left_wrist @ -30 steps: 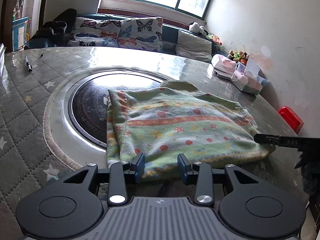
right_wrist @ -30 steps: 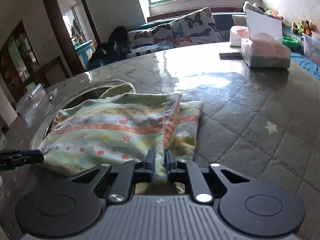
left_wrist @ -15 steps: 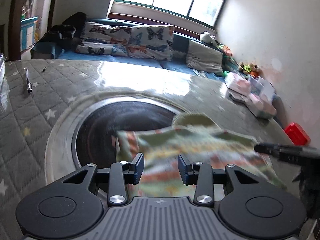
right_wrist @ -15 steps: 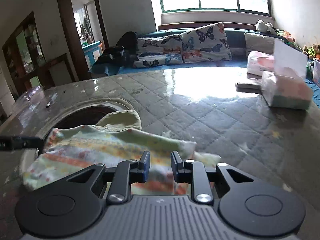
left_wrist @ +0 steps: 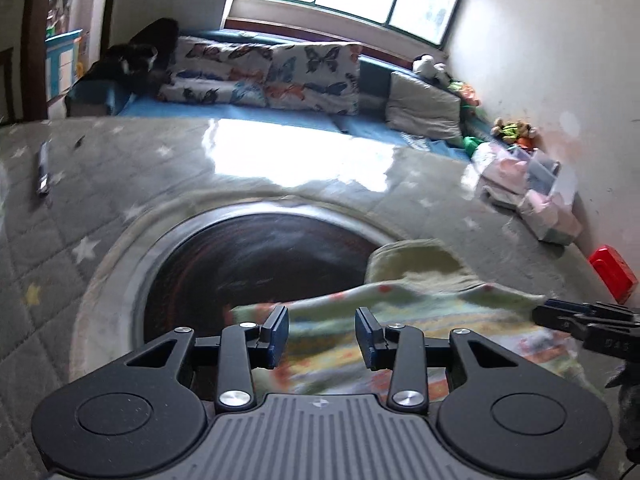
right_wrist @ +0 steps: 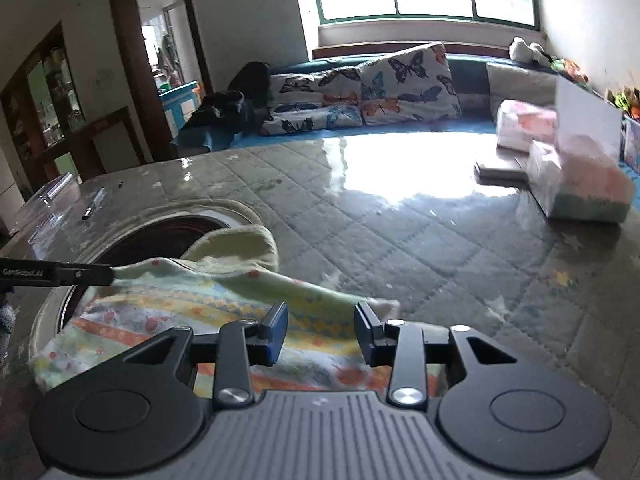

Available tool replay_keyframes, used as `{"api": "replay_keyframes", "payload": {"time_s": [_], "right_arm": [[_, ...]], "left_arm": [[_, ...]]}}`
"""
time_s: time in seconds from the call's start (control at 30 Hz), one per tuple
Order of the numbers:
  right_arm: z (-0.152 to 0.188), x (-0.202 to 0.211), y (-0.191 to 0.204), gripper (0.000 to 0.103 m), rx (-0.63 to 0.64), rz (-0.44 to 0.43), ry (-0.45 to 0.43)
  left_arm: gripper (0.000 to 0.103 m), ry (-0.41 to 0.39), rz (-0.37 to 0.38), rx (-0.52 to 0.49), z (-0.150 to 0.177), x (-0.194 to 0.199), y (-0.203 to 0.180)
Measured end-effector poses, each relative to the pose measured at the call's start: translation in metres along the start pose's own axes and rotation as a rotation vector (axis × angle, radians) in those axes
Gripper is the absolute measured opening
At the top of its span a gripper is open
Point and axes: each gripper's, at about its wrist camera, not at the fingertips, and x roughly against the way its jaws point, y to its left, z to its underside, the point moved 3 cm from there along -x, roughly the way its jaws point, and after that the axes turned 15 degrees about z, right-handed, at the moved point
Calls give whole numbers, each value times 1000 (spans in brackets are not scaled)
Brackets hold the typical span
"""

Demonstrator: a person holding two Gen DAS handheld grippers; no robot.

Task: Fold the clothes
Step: 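Open both grippers wide above the folded green shirt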

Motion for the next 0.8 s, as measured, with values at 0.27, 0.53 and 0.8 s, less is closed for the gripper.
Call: {"api": "replay_keyframes", "payload": {"time_s": [0.27, 0.53, 0.8], "right_arm": [[-5, -19, 29, 42, 33, -37, 17], [0, -8, 36, 51, 78, -34, 8], [15, 25, 54, 67, 145, -76, -25]], "left_arm": [[39, 43, 8, -32, -7, -37, -16], [40, 34, 3, -27, -2, -30, -16], [61, -9, -14, -46, 11, 13, -26]]}}
